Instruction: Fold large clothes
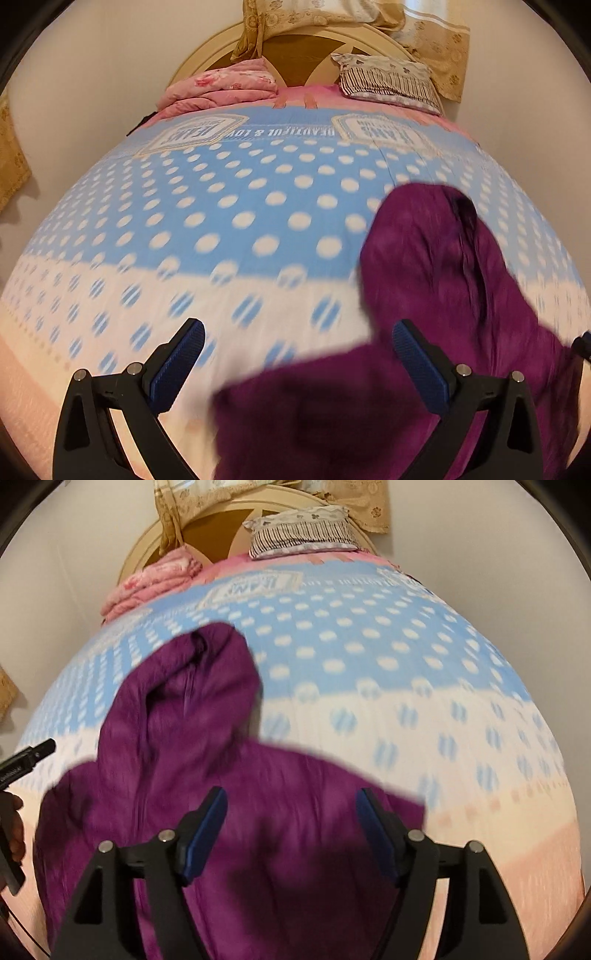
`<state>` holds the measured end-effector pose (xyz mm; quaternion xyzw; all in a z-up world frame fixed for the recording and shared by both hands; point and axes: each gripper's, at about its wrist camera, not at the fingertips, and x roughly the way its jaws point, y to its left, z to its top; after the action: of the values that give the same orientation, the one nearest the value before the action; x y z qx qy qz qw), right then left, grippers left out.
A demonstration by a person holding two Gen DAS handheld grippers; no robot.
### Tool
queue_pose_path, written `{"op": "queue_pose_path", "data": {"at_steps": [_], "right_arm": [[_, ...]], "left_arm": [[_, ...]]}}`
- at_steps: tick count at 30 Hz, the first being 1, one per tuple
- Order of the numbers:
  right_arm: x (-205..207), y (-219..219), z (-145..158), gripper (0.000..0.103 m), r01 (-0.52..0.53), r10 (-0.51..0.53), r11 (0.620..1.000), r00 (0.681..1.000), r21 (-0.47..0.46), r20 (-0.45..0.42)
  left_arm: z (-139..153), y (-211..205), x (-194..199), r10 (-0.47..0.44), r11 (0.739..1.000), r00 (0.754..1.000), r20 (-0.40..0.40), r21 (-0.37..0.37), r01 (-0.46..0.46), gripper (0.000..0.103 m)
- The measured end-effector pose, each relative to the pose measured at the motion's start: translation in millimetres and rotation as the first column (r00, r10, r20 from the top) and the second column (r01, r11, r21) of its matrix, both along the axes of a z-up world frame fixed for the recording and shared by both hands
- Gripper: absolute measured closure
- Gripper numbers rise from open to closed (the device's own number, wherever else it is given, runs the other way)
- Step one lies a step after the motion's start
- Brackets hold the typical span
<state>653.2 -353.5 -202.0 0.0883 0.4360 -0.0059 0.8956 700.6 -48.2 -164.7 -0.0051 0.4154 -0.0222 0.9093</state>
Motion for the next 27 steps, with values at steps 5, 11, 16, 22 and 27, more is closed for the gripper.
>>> {"op": "queue_pose_path", "data": {"at_steps": [5, 11, 16, 22, 27], "right_arm": [[63, -6, -10, 0.028, 0.032, -0.033, 0.992, 0.999, 0.125, 0.003], [120, 10, -24, 0.028, -0.004, 0.004, 0.994, 1.000, 0.105, 0.006], [150, 22, -36, 0.028, -0.036, 0.036, 0.994, 0.999, 0.106, 0.000], [169, 31, -54, 0.052, -0.079, 0.086, 0.989, 0.995, 0.127, -0.052], [154, 41, -48, 0.093, -0.157, 0.158, 0.986, 0.987, 0.054, -0.013]], "left_arm": [[-3, -13, 61, 0.011, 0.998, 1.000, -0.005, -0.054, -0.011, 0.001], [-26, -31, 107, -0.033, 0.998, 0.999, -0.032, -0.056, 0.031, 0.001], [-47, -42, 123, -0.075, 0.995, 0.996, -0.056, -0.077, 0.070, 0.008], [-64, -62, 132, -0.175, 0.982, 0.979, -0.105, -0.096, 0.165, 0.061], [-58, -71, 121, -0.244, 0.968, 0.968, -0.055, -0.073, 0.240, 0.101]]}}
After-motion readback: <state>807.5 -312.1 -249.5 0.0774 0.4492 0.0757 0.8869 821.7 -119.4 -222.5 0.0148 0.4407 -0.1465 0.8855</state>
